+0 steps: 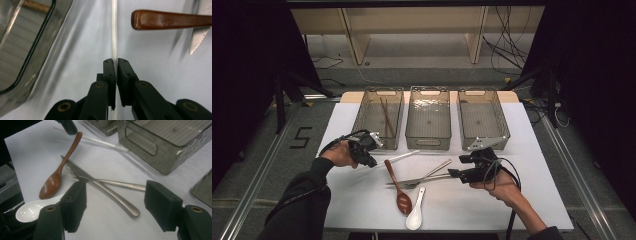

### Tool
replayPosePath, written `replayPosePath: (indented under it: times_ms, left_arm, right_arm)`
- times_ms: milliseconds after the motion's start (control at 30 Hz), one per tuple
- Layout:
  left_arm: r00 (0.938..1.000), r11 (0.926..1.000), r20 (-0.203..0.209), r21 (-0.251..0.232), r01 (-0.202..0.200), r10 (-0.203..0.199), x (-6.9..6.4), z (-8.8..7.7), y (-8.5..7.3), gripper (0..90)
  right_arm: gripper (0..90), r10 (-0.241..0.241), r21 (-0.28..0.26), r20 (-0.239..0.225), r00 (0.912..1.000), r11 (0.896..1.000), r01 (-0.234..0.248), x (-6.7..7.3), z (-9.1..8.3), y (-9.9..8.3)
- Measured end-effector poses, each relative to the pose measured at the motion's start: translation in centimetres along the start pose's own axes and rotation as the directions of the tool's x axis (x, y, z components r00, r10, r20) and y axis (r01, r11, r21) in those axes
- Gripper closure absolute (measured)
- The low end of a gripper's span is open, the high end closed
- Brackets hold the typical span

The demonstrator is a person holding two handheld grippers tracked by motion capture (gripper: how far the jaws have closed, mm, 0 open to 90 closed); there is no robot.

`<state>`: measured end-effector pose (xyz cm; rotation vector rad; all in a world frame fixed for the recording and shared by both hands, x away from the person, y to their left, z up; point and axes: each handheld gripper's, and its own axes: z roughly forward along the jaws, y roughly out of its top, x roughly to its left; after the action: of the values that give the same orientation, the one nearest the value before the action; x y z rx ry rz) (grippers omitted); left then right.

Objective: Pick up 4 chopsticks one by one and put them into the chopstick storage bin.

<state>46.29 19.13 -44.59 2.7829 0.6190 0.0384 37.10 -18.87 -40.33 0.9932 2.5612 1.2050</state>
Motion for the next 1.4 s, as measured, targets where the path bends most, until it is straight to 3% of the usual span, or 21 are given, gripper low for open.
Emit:
replayPosePath:
  times_ms: [333, 467, 600, 767, 1400]
  left_arm:
    - [0.9992, 0.9999, -0.039, -0.010, -0.007, 0.007, -0.7, -2.2, -0.8, 85.3]
    - [0.9979, 0.9996, -0.064, -0.027, 0.007, -0.008, -0.9, -3.0, -0.9, 85.3]
    - [0.9979, 0.9996, -0.063, -0.026, 0.014, -0.016, -1.0, -3.5, -0.7, 85.3]
    - [0.9967, 0.9970, -0.053, -0.052, 0.058, -0.061, -1.0, -3.9, -0.6, 85.4]
    - [0.9969, 0.9960, -0.060, -0.076, 0.047, -0.051, -1.9, -6.7, 0.0, 85.4]
  right_arm:
    - [35.3, 0.001, 0.003, -0.002, 1.0000, 1.000, -0.001, 0.0, 0.0, 0.0]
    - [35.3, 0.003, 0.003, -0.001, 1.0000, 1.000, -0.003, 0.0, 0.1, 0.0]
    - [35.3, 0.002, 0.004, -0.002, 1.0000, 1.000, -0.002, 0.0, 0.1, 0.0]
    - [35.3, 0.002, 0.004, -0.002, 1.0000, 1.000, -0.002, 0.0, 0.1, 0.0]
    - [35.5, 0.004, 0.003, -0.002, 1.0000, 1.000, -0.004, -0.1, 0.1, 0.0]
